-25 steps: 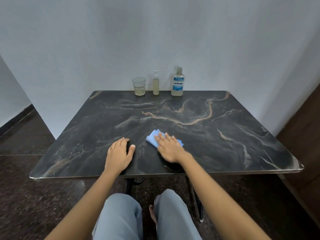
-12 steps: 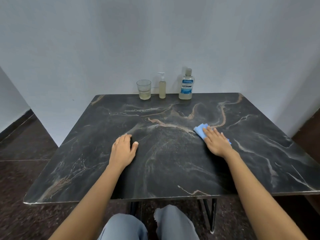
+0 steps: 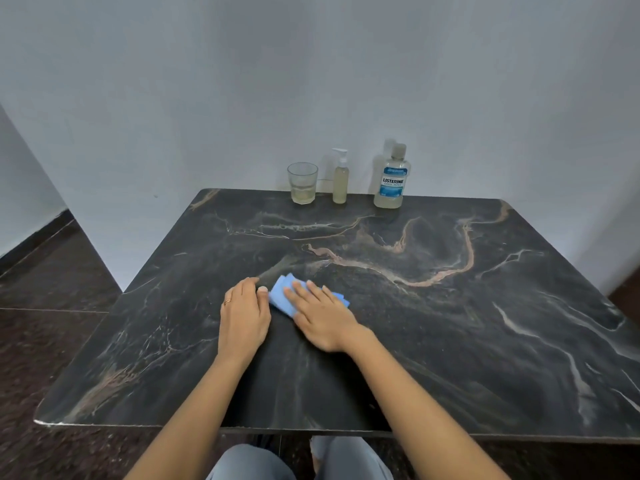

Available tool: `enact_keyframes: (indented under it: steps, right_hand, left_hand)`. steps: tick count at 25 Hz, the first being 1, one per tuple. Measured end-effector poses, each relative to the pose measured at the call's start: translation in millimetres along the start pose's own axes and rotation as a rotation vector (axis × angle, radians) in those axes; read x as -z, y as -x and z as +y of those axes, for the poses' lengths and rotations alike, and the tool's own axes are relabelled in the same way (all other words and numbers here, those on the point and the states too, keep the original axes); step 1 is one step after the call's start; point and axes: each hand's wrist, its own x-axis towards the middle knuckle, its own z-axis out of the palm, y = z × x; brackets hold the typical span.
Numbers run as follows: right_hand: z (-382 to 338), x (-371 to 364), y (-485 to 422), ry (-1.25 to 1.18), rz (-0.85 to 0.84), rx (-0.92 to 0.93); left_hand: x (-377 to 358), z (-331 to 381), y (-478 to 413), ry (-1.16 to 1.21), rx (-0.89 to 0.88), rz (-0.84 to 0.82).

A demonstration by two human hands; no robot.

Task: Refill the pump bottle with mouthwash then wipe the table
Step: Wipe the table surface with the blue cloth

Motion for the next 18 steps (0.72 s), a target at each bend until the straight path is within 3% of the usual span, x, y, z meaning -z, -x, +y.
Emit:
enact_keyframes:
  steps: [3,6,9,13,18]
  right_hand:
    - [57.9,4.9,50.2,-0.001,0.019,0.020]
    - [138.4,28.9,54.7,-0.008,0.035,-0.259]
    - [173.0,51.3,2.5,-0.033,0.009,-0.437]
    - [159.1,56.0,-85.3,-0.046,0.007,-0.535]
    - [68.9,47.0,-164.2,-0.036,-0.049,-0.357]
  left_hand:
    - [2.1,-5.6,-3.6,0.049,0.047,0.013]
    - [-1.0,-4.8,-10.5,0.021,0.068,0.005]
    - [2.9,-9.6,-24.0,-0.008,0.072,0.006]
    - [19.8,-36.3,-44.1,0.024,0.097,0.036]
    - [46.4,-74.0,-48.4,0.149,0.206,0.152]
